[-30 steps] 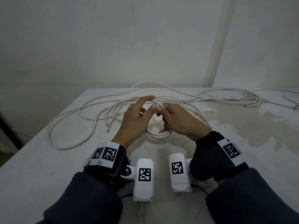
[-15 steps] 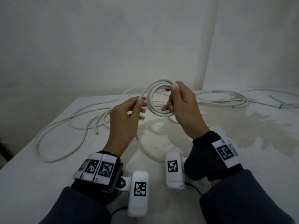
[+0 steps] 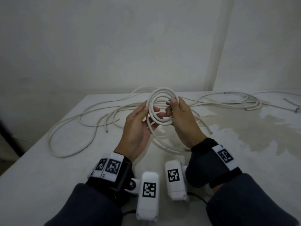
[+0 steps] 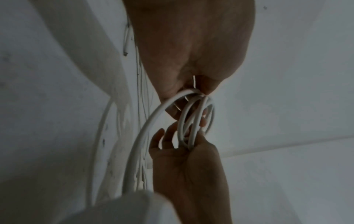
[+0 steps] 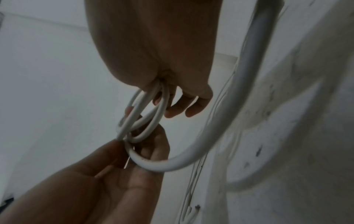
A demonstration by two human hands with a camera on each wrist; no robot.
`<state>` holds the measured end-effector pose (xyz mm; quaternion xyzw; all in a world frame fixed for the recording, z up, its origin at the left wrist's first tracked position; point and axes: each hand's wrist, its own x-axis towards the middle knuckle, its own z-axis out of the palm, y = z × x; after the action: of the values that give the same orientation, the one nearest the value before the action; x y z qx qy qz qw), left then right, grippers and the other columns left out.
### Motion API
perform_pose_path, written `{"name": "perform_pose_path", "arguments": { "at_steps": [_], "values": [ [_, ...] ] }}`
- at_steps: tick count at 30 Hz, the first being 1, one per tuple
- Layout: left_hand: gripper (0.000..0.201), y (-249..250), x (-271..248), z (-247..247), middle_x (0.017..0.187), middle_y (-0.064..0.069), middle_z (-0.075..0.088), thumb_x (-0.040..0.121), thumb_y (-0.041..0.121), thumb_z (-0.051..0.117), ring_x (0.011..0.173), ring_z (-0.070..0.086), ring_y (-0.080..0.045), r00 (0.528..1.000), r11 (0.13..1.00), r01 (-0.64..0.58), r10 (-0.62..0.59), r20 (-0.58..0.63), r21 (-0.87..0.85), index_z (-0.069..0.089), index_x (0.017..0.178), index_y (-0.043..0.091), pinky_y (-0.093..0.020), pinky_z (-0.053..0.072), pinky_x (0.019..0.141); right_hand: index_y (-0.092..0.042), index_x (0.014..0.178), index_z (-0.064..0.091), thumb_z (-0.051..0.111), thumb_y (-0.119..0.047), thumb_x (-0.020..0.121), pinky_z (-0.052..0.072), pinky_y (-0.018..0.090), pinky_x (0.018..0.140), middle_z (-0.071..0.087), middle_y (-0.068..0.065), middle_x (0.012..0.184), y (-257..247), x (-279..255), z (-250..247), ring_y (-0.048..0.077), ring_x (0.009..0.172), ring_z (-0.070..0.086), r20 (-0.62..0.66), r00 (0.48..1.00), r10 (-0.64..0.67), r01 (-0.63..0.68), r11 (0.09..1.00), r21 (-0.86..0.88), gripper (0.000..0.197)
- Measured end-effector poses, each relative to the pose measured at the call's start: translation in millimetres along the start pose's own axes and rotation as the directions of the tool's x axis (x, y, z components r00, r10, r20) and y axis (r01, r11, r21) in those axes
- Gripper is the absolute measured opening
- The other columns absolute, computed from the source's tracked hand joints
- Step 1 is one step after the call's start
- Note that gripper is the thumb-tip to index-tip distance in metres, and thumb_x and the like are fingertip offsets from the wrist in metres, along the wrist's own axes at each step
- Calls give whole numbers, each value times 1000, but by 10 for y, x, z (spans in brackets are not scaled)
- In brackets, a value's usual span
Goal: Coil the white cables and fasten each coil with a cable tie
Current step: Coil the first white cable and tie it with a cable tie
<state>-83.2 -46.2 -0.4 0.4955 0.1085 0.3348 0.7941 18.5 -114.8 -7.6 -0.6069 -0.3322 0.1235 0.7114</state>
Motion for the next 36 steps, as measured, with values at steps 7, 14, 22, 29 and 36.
{"name": "perform_pose_path", "arguments": {
  "at_steps": [7, 14, 22, 29, 36],
  "values": [
    [33, -30, 1, 24, 56, 0, 61, 103, 16, 32, 53, 61, -11, 1000, 993, 18, -16, -17, 116, 55, 81, 7, -31, 52, 73, -12, 84, 51, 35, -24, 104, 39, 23, 57, 45, 2, 64, 2, -13, 17, 10, 54, 47, -15, 999, 41, -42, 996, -80, 28],
    [24, 52, 120, -200, 109, -2, 68, 95, 13, 49, 92, 66, -16, 989, 816, -72, 133, -64, 573, 63, 110, 24, -26, 49, 82, -15, 76, 53, 40, -19, 102, 40, 18, 46, 49, 1, 58, -42, 15, -184, 4, 43, 50, 135, 988, 74, -19, 930, -368, 29],
    [34, 111, 112, -266, 60, 3, 48, 98, 28, 48, 52, 45, -17, 975, 630, -201, 199, 94, 750, 48, 65, 22, -29, 39, 57, -6, 75, 60, 49, -11, 99, 40, 23, 46, 41, -1, 56, -104, -33, -152, 8, 44, 41, 274, 957, 90, -71, 994, -79, 27],
    [41, 136, 178, -348, 55, 1, 37, 99, 27, 49, 53, 38, -14, 963, 649, -202, 269, 27, 733, 44, 58, 20, -24, 34, 55, 4, 99, 64, 57, -17, 96, 27, 16, 39, 40, -5, 53, -136, 31, -250, 5, 42, 28, 156, 977, 147, -166, 979, 115, 22],
    [24, 10, 136, -208, 86, -1, 63, 102, 21, 41, 82, 64, -9, 997, 830, -57, 24, 67, 555, 56, 84, 13, -25, 55, 76, -6, 78, 59, 55, -14, 97, 26, 15, 36, 34, -13, 42, -88, 54, -221, 3, 37, 27, 5, 983, 181, -177, 954, 243, 20]
  ]
}}
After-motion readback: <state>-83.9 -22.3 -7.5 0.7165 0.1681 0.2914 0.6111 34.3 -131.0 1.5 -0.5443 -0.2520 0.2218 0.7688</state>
